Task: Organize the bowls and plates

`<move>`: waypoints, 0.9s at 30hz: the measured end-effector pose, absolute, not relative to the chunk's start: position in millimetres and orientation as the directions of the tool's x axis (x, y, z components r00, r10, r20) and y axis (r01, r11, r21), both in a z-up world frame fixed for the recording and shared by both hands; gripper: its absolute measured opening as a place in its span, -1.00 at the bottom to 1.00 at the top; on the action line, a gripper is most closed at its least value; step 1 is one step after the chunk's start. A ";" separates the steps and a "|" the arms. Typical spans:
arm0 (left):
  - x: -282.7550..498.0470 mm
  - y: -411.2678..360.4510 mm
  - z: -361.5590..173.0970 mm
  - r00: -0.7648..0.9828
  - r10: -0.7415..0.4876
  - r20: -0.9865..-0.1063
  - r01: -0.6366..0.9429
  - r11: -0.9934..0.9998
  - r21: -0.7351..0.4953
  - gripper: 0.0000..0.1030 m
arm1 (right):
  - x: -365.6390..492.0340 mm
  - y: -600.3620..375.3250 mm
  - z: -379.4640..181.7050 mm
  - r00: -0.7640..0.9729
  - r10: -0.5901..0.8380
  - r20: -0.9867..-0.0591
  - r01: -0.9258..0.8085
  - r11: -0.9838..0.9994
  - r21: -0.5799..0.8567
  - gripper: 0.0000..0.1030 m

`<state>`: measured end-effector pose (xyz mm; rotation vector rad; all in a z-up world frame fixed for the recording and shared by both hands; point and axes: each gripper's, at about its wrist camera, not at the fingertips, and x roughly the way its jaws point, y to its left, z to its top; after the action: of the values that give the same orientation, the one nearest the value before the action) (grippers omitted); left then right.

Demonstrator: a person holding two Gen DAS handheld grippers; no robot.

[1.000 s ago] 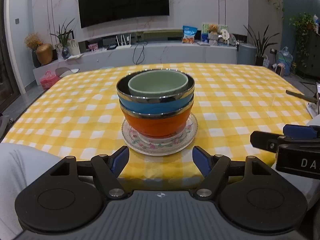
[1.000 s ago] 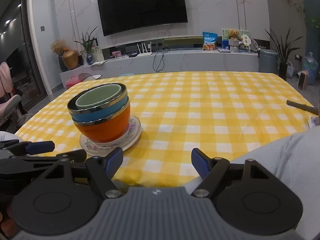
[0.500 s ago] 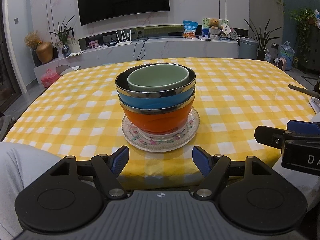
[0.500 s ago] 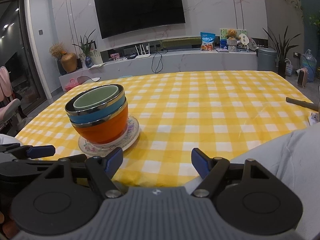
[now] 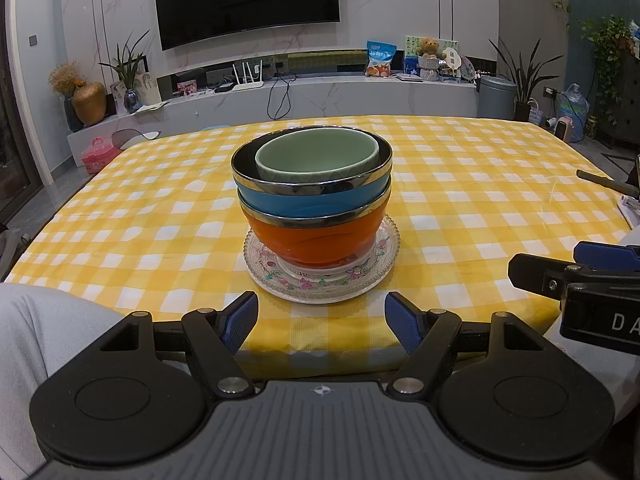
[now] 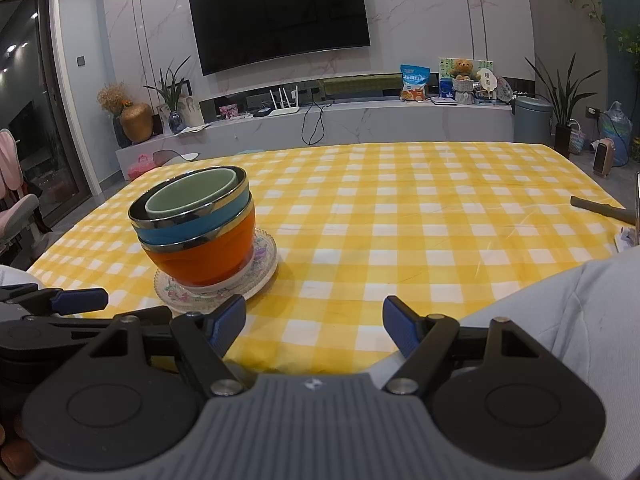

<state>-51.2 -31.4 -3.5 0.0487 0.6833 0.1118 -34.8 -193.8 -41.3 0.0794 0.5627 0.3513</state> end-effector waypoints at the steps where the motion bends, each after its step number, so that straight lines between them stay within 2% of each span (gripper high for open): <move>1: -50.9 -31.4 -3.7 0.769 0.119 -0.628 -0.087 0.993 0.082 0.64 | -34.8 -193.5 -41.3 0.788 0.347 -0.509 -0.304 0.938 0.168 0.45; 27: -51.5 -31.0 -3.7 0.770 0.118 -0.627 -0.087 0.993 0.080 0.64 | -35.0 -192.0 -41.9 0.789 0.342 -0.511 -0.303 0.939 0.161 0.46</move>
<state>-51.5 -31.0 -3.7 0.0471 0.6828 0.1115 -35.0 -192.0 -41.9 0.0713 0.5638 0.3473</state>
